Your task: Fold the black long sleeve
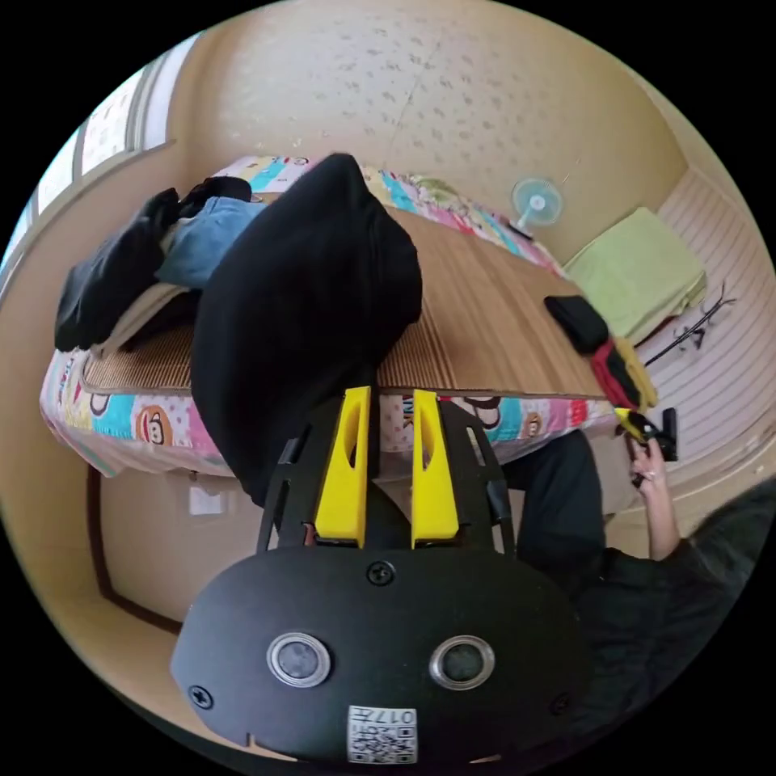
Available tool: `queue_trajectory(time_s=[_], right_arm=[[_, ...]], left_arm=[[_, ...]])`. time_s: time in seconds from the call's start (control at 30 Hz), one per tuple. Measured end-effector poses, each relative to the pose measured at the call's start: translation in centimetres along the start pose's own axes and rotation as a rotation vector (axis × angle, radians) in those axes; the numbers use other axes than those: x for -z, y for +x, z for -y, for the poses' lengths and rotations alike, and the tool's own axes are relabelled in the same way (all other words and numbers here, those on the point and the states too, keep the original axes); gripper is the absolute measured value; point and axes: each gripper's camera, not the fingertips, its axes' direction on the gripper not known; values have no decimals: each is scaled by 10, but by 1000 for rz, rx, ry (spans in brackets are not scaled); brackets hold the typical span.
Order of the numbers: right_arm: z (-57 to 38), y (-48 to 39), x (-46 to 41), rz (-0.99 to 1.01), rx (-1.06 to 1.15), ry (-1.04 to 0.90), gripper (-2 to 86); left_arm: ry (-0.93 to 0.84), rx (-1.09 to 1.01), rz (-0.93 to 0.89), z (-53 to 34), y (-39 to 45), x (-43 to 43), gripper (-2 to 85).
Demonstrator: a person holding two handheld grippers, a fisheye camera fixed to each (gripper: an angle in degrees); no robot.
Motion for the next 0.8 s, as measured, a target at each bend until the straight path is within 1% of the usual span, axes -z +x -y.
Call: queue_trajectory(time_s=[0.07, 0.1, 0.13, 0.17, 0.23, 0.3, 0.33, 0.37, 0.4, 0.47, 0.5, 0.53, 0.57, 0.6, 0.67, 0.7, 0.73, 0.77, 0.8], right_arm=[[-14, 8, 12, 54, -25, 31, 4], [-18, 10, 16, 66, -30, 42, 4], [-27, 13, 25, 79, -41, 62, 4], [-36, 16, 36, 78, -52, 84, 4], [-51, 20, 54, 62, -68, 117, 4], [-65, 21, 72, 46, -70, 139, 4], [-73, 20, 83, 36, -61, 150, 4], [-79, 19, 93, 27, -41, 155, 4], [-81, 18, 98, 23, -30, 156, 4], [-85, 15, 111, 13, 6, 153, 4], [-85, 14, 113, 13, 17, 151, 4], [-83, 10, 116, 16, 41, 146, 4], [-78, 4, 116, 21, 71, 140, 5], [-76, 0, 116, 25, 87, 136, 5], [-63, -19, 110, 49, 160, 117, 6], [-59, -25, 107, 60, 180, 110, 6], [-52, -38, 101, 92, 228, 92, 7], [-45, -52, 93, 122, 277, 78, 7], [-42, -59, 89, 135, 299, 72, 8]], left_arm=[[-88, -21, 147, 17, 7, -50, 101], [-118, -20, 172, 20, 5, -64, 99], [-188, -3, 203, 22, -3, -90, 96], [-235, 19, 229, 21, -12, -108, 79], [-219, 38, 271, 18, -22, -105, 55], [-217, 74, 150, 16, -37, -86, 41], [-151, 94, -19, 11, -50, -61, 37], [-51, 79, -218, 4, -65, -28, 34], [2, 55, -322, 1, -71, -10, 33], [241, -74, -703, -17, -99, 73, 29], [311, -102, -781, -22, -107, 95, 27], [423, -169, -886, -33, -122, 139, 26], [514, -258, -926, -42, -130, 181, 25], [560, -300, -931, -47, -134, 202, 24], [707, -419, -954, -62, -143, 268, 21], [737, -454, -984, -63, -144, 279, 21], [792, -523, -1071, -64, -146, 294, 21], [843, -595, -1198, -61, -147, 301, 21], [866, -632, -1273, -59, -147, 302, 21]])
